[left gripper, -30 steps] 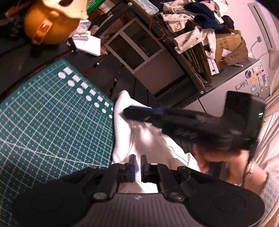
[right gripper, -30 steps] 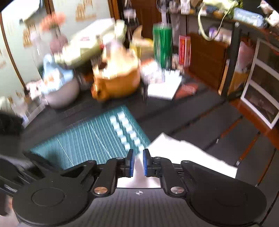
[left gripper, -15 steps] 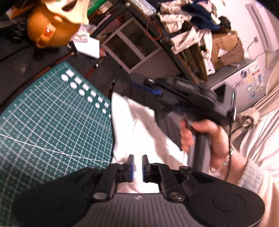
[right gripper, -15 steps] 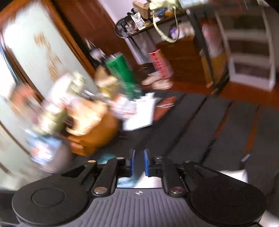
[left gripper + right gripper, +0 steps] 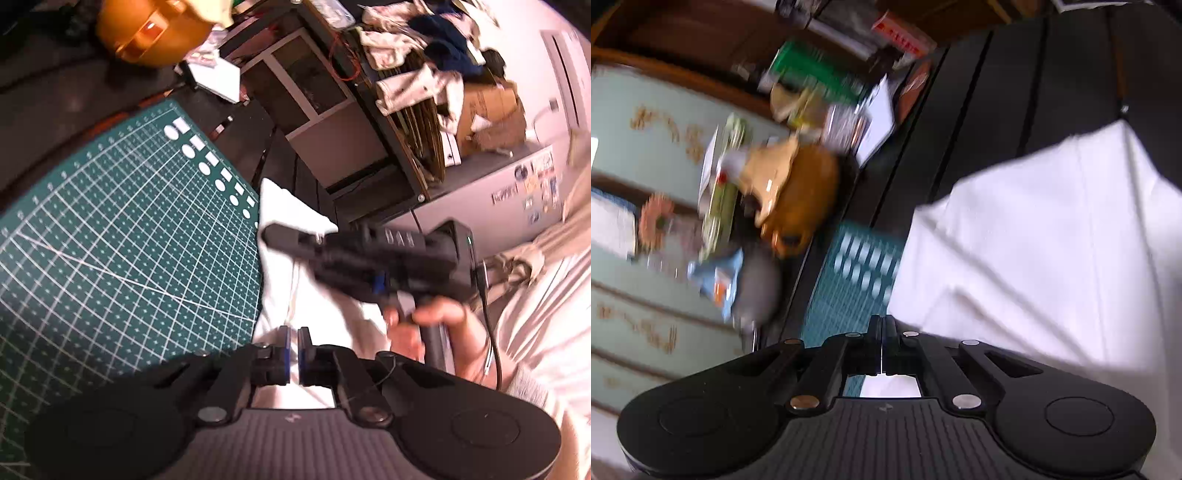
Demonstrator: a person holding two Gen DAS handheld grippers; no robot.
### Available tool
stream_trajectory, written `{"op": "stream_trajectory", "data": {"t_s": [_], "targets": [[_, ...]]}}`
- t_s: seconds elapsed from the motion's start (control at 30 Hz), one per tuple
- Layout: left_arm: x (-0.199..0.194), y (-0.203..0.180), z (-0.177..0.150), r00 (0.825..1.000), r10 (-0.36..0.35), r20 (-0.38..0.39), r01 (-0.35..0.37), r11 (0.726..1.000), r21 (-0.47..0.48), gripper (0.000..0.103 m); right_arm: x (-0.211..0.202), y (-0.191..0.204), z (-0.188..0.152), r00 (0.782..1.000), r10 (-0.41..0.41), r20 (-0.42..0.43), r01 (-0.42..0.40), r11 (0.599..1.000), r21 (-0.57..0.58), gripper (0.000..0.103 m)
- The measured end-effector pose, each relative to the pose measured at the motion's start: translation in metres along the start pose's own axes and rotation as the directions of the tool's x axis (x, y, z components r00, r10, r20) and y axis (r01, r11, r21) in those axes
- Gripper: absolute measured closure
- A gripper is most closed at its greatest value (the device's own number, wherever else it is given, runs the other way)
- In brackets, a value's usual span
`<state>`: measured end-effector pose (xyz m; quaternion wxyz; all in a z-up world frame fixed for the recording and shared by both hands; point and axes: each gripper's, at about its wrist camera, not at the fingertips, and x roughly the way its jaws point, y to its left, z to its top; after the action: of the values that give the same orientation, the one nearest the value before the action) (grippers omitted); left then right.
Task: Fold clothes
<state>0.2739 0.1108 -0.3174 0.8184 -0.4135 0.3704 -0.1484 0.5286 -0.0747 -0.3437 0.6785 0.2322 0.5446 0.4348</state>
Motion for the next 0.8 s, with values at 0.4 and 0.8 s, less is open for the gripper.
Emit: {"op": "stream_trajectory", "data": {"t_s": [0.4, 0.8], "targets": [[-0.048, -0.02, -0.015, 0.999, 0.036, -0.033, -0.031, 0.99, 0.139, 0.094, -0.042, 0.04, -0.094, 0.995, -0.012, 0.099, 0.01, 1.0, 0.023, 0.098], [-0.057, -0.034, -0.039, 0.97, 0.242, -0.033, -0.223, 0.931, 0.29, 0.094, -0.044, 0.051, -0.198, 0.966, -0.102, 0.239, 0.074, 0.99, 0.123, 0.09]]}}
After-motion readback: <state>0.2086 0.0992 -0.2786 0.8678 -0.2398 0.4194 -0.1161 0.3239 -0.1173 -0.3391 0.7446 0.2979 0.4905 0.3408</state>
